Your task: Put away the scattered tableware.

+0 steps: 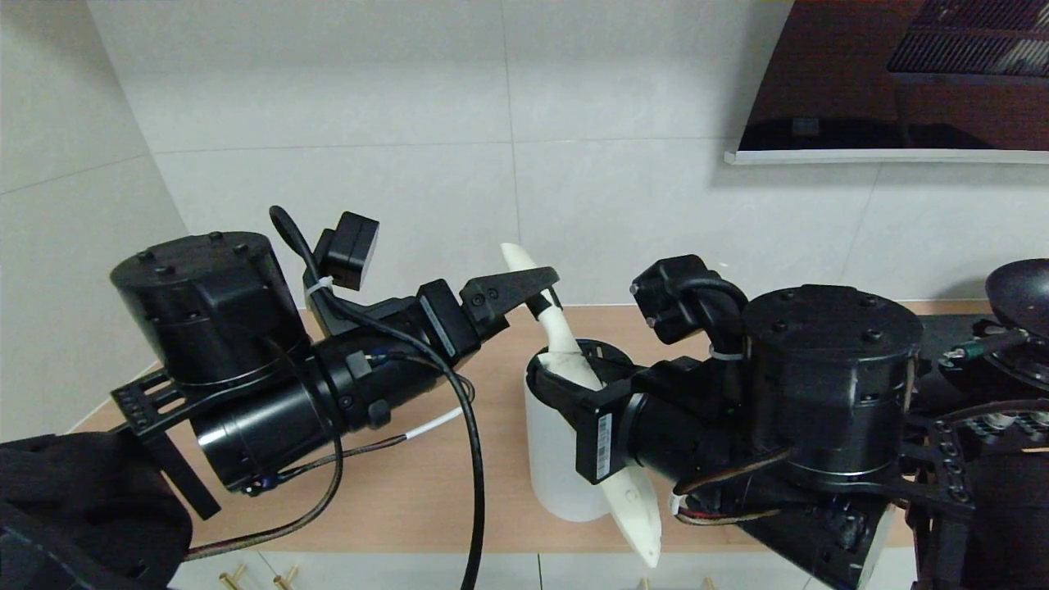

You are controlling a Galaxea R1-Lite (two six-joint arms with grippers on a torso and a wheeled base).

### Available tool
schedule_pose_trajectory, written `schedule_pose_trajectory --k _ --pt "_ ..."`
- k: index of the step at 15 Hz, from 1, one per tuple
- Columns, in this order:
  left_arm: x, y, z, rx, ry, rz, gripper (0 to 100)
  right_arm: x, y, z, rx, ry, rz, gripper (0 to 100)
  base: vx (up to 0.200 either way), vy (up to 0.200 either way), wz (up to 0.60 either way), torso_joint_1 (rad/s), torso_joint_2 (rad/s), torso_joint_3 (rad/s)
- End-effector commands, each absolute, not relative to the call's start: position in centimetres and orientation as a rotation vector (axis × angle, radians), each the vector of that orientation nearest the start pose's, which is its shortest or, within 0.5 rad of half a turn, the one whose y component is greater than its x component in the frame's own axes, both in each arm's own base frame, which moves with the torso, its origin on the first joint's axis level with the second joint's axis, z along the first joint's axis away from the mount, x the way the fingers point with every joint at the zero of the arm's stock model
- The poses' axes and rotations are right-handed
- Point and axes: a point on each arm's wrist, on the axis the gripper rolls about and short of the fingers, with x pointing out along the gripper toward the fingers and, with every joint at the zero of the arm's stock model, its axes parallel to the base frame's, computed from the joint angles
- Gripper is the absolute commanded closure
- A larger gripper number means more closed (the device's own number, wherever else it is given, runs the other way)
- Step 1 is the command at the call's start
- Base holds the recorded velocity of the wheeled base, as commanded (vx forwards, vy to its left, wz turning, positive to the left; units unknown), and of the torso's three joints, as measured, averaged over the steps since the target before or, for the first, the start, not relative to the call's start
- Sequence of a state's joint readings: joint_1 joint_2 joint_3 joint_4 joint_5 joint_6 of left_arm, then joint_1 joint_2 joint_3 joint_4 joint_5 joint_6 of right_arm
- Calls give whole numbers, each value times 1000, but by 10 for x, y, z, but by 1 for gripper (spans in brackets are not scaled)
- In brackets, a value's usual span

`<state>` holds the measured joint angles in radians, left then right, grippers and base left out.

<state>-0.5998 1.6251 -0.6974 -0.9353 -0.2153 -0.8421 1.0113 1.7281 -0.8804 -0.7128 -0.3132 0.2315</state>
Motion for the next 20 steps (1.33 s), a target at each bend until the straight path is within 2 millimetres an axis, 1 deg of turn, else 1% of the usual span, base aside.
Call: schedule_pose_trajectory --k 1,10,11,20 --pt "235 -167 200 -792 353 -760 0 173 270 198 132 193 693 100 0 0 0 0 0 0" --pt "235 -168 199 -794 345 -762 0 161 273 198 131 193 730 100 0 0 0 0 0 0" --pt "235 -169 199 -793 345 -763 100 161 273 198 131 193 730 100 0 0 0 0 0 0" --pt "234 -170 197 -791 355 -766 100 159 269 204 146 177 733 100 0 0 0 0 0 0"
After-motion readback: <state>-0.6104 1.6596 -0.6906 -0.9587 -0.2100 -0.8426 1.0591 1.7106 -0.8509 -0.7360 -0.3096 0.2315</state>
